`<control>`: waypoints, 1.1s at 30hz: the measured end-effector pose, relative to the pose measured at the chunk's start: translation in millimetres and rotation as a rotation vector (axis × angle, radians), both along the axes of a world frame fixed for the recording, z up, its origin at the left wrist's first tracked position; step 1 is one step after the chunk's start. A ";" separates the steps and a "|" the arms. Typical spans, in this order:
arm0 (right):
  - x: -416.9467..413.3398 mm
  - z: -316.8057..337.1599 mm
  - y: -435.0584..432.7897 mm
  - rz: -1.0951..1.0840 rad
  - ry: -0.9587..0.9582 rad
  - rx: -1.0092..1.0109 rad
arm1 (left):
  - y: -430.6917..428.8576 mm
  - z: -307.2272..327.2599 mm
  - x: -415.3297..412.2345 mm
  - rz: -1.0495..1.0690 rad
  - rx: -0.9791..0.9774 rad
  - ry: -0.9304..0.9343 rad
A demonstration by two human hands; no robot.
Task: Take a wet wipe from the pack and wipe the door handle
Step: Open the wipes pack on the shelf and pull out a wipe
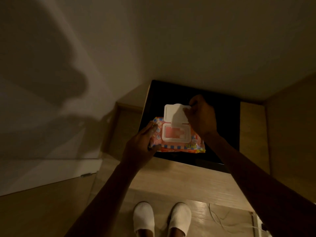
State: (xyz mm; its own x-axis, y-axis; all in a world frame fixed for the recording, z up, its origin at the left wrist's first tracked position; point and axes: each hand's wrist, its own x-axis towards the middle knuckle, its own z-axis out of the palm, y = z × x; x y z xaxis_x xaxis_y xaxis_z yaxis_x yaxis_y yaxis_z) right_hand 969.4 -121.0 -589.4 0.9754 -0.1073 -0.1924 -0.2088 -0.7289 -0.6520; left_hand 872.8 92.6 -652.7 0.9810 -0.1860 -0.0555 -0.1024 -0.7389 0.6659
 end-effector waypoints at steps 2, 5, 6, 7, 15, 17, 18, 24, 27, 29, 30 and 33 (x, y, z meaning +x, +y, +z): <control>-17.7 -3.4 -2.3 0.138 0.007 -0.068 | -1.1 0.3 1.0 0.023 -0.063 0.033; -41.2 -5.3 -6.1 0.317 -0.013 -0.159 | -4.8 0.8 4.3 0.012 -0.127 -0.001; -45.1 -5.5 -5.6 0.348 -0.013 -0.185 | -7.0 1.3 5.8 0.018 -0.124 -0.017; -47.1 -6.2 -3.7 0.374 -0.010 -0.221 | -9.5 2.0 7.1 0.025 -0.107 -0.034; -49.9 -13.1 0.1 0.443 -0.026 -0.392 | -21.7 6.6 11.7 0.062 0.004 -0.042; -53.1 -14.7 -0.9 0.468 -0.045 -0.439 | -21.3 8.6 10.8 0.057 0.008 -0.032; -54.5 -15.4 -0.5 0.481 -0.066 -0.458 | -20.9 9.8 10.2 0.053 0.008 -0.036; -59.9 -20.5 4.2 0.494 -0.144 -0.487 | -21.7 11.7 9.0 0.049 0.008 -0.023; -60.5 -24.3 5.5 0.524 -0.148 -0.520 | -21.7 11.2 9.7 0.053 0.015 -0.013; -58.0 -25.4 7.6 0.533 -0.165 -0.528 | -20.9 10.8 9.5 0.050 0.012 -0.017; -56.8 -25.7 8.5 0.545 -0.174 -0.544 | -20.5 10.7 9.6 0.051 0.015 -0.023; -56.4 -27.9 9.4 0.588 -0.181 -0.627 | -21.5 9.3 10.1 0.065 0.015 -0.013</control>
State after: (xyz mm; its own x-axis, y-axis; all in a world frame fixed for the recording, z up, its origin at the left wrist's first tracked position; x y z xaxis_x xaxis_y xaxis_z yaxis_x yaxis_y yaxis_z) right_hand 913.1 -111.7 -617.3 0.9157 0.3882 -0.1041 0.3812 -0.9209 -0.0817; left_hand 882.8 71.1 -643.4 0.9917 -0.1210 -0.0446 -0.0627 -0.7544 0.6534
